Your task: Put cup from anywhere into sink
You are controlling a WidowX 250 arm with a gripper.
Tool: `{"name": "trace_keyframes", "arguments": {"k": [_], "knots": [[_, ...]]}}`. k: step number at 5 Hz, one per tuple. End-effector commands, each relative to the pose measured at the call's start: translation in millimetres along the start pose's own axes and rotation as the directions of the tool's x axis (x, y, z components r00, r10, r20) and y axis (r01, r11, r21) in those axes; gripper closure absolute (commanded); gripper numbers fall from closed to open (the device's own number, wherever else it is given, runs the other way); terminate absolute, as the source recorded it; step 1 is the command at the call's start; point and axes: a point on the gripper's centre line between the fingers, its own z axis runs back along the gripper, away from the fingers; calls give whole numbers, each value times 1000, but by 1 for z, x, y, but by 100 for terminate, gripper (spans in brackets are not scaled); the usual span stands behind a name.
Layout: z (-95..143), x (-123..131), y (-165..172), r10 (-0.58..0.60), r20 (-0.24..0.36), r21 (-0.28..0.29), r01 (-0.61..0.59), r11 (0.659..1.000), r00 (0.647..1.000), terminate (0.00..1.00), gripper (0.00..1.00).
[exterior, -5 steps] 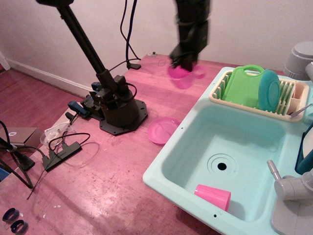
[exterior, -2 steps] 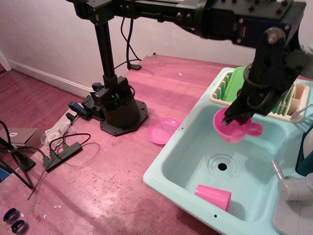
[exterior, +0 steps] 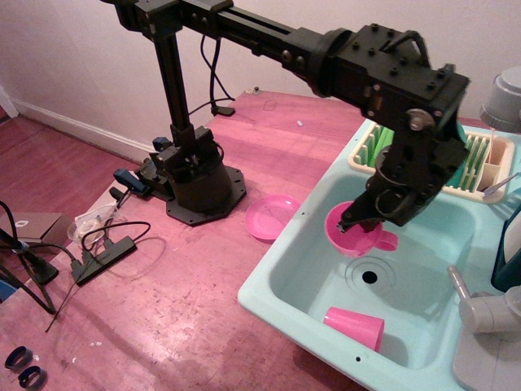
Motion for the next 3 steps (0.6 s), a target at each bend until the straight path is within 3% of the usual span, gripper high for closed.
{"name": "trace_keyframes", "arguments": {"k": [1,2,3], "knots": [[27,-20,16,30,92,24,-32,999,995,0,0],[41,-51,34,69,115,67,-77,995,991,0,0],[70,-94,60,119,114,149,-135,980,986,100,0]]}}
